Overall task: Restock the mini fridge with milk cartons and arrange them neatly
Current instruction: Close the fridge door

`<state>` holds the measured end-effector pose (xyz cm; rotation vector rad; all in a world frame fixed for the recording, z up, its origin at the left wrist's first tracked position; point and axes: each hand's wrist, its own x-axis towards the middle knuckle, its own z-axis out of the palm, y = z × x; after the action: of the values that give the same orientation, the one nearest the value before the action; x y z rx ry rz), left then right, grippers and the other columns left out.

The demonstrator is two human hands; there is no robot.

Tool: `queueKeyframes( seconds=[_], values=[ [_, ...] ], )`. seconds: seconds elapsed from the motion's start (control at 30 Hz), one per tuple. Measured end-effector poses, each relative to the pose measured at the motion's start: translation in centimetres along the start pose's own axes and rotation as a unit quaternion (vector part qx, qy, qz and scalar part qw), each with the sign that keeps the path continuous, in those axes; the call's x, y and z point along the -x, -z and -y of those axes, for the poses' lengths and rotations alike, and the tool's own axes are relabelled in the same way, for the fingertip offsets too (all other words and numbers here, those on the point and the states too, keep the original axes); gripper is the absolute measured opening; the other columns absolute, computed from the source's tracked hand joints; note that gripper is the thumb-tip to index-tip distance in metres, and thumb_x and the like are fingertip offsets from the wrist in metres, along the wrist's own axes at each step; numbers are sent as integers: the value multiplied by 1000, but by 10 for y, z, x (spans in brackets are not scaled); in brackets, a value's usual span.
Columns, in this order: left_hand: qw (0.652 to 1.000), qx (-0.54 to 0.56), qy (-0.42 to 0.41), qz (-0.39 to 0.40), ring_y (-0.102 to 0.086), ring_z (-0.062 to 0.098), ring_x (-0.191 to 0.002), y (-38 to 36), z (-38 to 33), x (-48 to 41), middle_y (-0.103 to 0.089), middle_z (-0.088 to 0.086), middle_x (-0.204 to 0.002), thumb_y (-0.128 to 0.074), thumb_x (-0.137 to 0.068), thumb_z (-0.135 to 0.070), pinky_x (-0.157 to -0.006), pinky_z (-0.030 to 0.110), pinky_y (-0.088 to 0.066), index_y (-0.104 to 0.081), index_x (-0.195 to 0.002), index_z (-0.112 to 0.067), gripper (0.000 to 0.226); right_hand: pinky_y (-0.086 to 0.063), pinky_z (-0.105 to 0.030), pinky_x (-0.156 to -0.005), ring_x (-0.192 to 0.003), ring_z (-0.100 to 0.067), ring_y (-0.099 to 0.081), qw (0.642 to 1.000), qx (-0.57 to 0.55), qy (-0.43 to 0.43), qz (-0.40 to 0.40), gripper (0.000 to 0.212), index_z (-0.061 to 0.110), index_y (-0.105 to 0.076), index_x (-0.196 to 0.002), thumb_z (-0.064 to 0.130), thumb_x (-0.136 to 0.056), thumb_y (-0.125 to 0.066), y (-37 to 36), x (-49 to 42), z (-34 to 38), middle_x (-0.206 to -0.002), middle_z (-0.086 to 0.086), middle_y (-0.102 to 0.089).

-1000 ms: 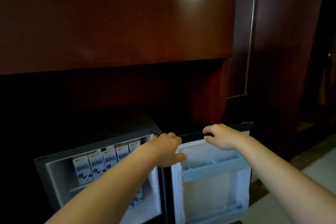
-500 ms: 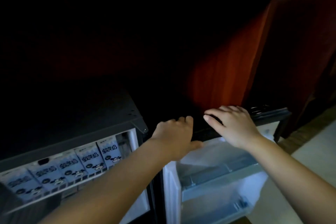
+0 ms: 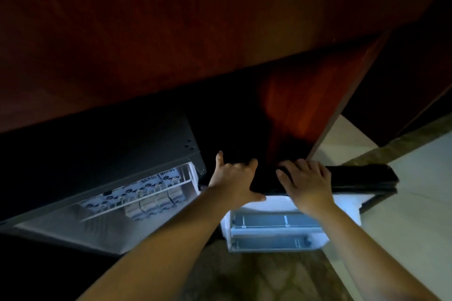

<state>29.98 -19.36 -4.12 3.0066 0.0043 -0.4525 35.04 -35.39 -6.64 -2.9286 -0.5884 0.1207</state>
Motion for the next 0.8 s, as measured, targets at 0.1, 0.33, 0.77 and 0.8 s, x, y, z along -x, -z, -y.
queueKeyframes(
  seconds=[0.1, 0.33, 0.77, 0.8],
  values=[
    [999, 48, 16, -16, -48, 21, -127, -6, -6, 22, -55, 2, -131, -63, -79, -52, -115, 50, -4, -37, -133, -19, 69, -44, -38, -72, -76, -33, -64, 999, 25, -1, 39, 50, 22, -69, -97, 46, -83, -27, 8, 26, 4, -83, -7, -66],
    [985, 119, 120, -38, 1, 18, -147, -25, -1, 116, 1, -2, -159, -50, -92, -42, -118, 37, -2, -9, -150, -22, 74, -33, -40, -98, -125, -28, -42, 985, -30, -22, 171, 46, 26, -33, -142, 44, -100, -27, 12, 82, 29, -138, -6, -46],
    [903, 239, 341, 100, -15, 22, -144, -63, 73, 256, -19, 3, -155, -42, -93, -51, -115, 40, -18, -25, -147, -18, 65, -47, -40, -93, -111, -34, -58, 913, -216, -135, 318, 60, 11, -60, -121, 59, -90, -43, -18, 131, 142, -119, -13, -63],
    [891, 260, 358, 101, -20, 22, -142, -65, 80, 260, -24, 4, -153, -42, -93, -51, -113, 40, -21, -28, -146, -18, 64, -47, -38, -89, -108, -34, -59, 911, -222, -147, 316, 59, 11, -62, -117, 60, -89, -44, -20, 132, 156, -115, -12, -64]
  ],
)
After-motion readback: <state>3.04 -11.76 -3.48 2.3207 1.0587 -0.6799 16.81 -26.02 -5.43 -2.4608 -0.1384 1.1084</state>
